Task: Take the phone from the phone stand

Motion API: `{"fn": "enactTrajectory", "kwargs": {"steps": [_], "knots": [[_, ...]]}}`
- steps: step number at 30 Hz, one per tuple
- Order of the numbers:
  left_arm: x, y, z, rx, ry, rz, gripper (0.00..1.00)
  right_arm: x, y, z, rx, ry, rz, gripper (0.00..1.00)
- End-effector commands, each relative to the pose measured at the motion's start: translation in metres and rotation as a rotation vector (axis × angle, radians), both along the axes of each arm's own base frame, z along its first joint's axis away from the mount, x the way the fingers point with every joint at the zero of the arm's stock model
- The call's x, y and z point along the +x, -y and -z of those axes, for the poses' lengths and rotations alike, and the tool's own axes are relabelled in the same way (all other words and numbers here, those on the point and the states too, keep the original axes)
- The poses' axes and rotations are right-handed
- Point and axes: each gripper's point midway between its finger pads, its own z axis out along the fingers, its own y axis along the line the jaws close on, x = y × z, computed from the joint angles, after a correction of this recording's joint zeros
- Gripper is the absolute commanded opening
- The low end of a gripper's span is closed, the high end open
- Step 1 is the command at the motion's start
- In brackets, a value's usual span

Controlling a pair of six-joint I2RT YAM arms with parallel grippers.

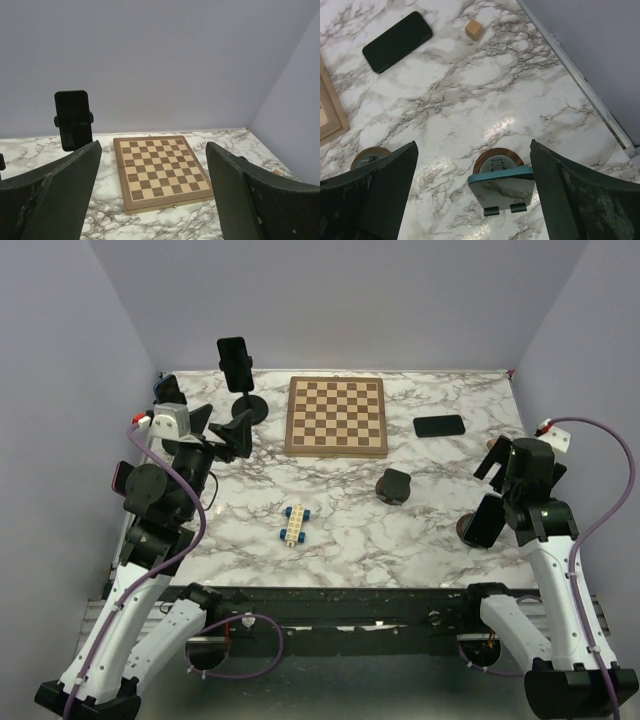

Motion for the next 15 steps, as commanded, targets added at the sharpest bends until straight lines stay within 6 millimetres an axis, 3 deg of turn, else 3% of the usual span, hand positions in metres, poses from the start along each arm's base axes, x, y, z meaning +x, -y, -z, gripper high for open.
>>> {"fn": "enactTrajectory", "kwargs": {"steps": [1,6,7,12,15], "knots": [[-0.002,-0.001,0.001,0.003,0.008,-0.012,0.93,-0.002,0.019,0.001,0.037,0.003,0.078,1.0],[-0.006,-0.002,-0.002,0.001,0.02,-0.015,0.94,0.01,0.014,0.007,0.025,-0.044,-0.045,1.0],[-0.007,-0.002,-0.003,-0.001,0.023,-0.015,0.94,0.009,0.014,0.014,0.011,-0.094,-0.058,1.0],[-0.009,0.002,-0.005,-0.002,0.026,0.01,0.94,0.01,0.012,0.006,-0.023,-0.149,-0.126,1.0],[-0.008,0.002,-0.004,-0.004,0.021,0.008,0.94,0.007,0.021,0.012,-0.061,-0.265,-0.109,1.0]]}}
